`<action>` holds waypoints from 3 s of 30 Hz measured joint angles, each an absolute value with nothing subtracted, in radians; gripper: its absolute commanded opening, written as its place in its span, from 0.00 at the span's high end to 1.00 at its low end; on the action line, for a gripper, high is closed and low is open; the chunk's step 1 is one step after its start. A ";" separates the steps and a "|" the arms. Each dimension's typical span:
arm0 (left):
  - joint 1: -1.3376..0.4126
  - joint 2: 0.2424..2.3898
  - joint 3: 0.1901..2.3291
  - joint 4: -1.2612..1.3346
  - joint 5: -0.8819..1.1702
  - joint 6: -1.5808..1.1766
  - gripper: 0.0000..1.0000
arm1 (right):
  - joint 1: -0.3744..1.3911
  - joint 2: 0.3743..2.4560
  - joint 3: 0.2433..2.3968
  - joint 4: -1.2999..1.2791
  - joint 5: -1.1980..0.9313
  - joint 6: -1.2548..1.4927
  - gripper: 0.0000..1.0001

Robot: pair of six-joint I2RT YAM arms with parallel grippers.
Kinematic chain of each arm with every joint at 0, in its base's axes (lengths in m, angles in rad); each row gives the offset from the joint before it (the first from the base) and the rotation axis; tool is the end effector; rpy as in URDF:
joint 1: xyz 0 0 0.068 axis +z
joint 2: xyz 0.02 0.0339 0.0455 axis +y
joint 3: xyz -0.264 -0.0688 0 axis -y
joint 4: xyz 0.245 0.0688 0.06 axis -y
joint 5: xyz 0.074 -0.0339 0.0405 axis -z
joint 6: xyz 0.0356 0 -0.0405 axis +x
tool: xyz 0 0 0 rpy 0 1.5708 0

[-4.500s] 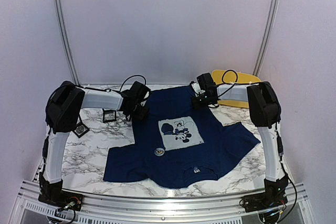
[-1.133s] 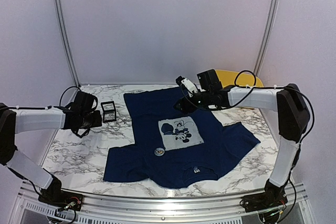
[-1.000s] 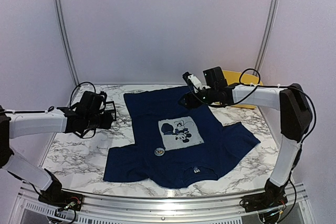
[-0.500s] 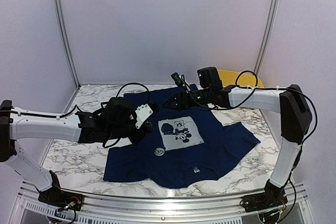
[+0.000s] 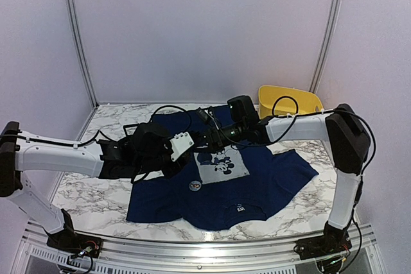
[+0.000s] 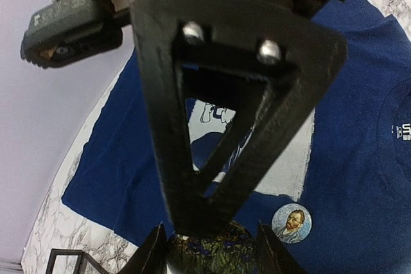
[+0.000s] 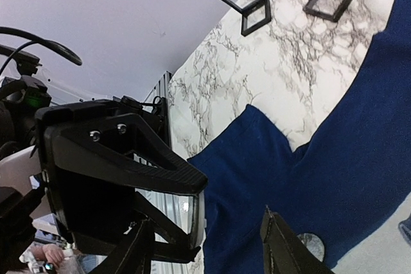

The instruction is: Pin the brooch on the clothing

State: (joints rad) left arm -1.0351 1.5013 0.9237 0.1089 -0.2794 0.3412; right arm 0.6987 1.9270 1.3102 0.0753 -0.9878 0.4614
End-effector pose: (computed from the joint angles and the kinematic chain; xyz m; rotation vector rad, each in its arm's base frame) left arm 0.1801 -0.2841 0.2445 1.1457 1.6677 -0.1547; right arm 0.3077 0.2973 0.2199 -0.9335 2.1233 1.6869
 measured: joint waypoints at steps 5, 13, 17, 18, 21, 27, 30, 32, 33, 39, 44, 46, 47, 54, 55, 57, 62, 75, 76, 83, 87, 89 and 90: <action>-1.036 1.506 0.926 0.109 -0.294 0.349 0.62 | 0.712 1.960 1.310 0.076 -1.007 0.475 0.70; -1.036 1.520 0.934 0.110 -0.315 0.359 0.62 | 0.719 1.968 1.310 0.100 -1.026 0.496 1.00; -1.040 1.520 0.934 0.109 -0.327 0.361 0.36 | 0.719 1.970 1.313 0.094 -1.028 0.486 1.00; -1.040 1.520 0.934 0.109 -0.331 0.363 0.29 | 0.717 1.970 1.318 0.084 -1.026 0.467 1.00; -1.040 1.512 0.935 0.109 -0.331 0.327 0.22 | 0.705 1.958 1.332 0.029 -0.965 0.360 1.00; -1.040 1.402 0.939 0.106 -0.279 0.239 0.21 | 0.711 1.682 1.113 0.097 -0.554 -0.152 1.00; -1.040 1.371 0.975 0.092 -0.242 0.179 0.23 | 0.737 1.470 0.872 0.355 -0.406 -0.464 1.00; -1.036 1.365 1.016 0.075 -0.212 0.133 0.26 | 0.747 1.412 0.784 0.511 -0.358 -0.675 1.00; -1.034 1.364 1.032 0.070 -0.201 0.112 0.27 | 0.751 1.404 0.760 0.572 -0.340 -0.775 1.00; -1.007 1.352 1.135 0.009 -0.110 -0.036 0.31 | 0.762 1.404 0.708 0.816 -0.300 -1.285 1.00; -0.963 1.352 1.216 -0.051 -0.092 -0.165 0.16 | 0.790 1.408 0.706 1.012 -0.268 -1.605 1.00; -0.941 1.351 1.222 -0.046 -0.052 -0.220 0.11 | 0.801 1.410 0.706 1.064 -0.263 -1.713 1.00; -0.932 1.351 1.221 -0.044 -0.030 -0.236 0.10 | 0.804 1.412 0.706 1.076 -0.262 -1.746 1.00; -0.877 1.357 1.175 0.072 0.175 -0.353 0.12 | 0.836 1.417 0.706 1.092 -0.265 -1.928 1.00; -0.877 1.362 1.175 0.092 0.202 -0.363 0.15 | 0.839 1.417 0.706 1.092 -0.266 -1.940 1.00; -0.877 1.377 1.180 0.122 0.243 -0.385 0.27 | 0.844 1.417 0.706 1.092 -0.267 -1.954 1.00; -0.878 1.454 1.225 0.155 0.332 -0.419 0.62 | 0.860 1.417 0.706 1.091 -0.270 -1.972 1.00; -0.878 1.481 1.261 0.181 0.423 -0.445 1.00 | 0.861 1.423 0.704 1.093 -0.242 -1.996 1.00; -0.878 1.480 1.261 0.181 0.424 -0.446 1.00 | 0.861 1.423 0.704 1.096 -0.242 -1.996 1.00; -0.878 1.480 1.258 0.183 0.410 -0.433 1.00 | 0.867 1.423 0.704 1.095 -0.253 -1.961 0.40; -0.879 1.466 1.223 0.186 0.366 -0.395 1.00 | 0.884 1.423 0.704 1.126 -0.255 -1.742 0.19; -0.883 1.449 1.203 0.191 0.337 -0.369 1.00 | 0.884 1.414 0.704 1.123 -0.231 -1.560 0.15; -0.884 1.437 1.193 0.191 0.320 -0.352 1.00 | 0.884 1.403 0.705 1.112 -0.224 -1.476 0.06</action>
State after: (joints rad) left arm -0.8841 1.4368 1.1927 0.1913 0.3199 -0.3519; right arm 0.8837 1.4029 0.7048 1.1118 -0.2241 -1.4761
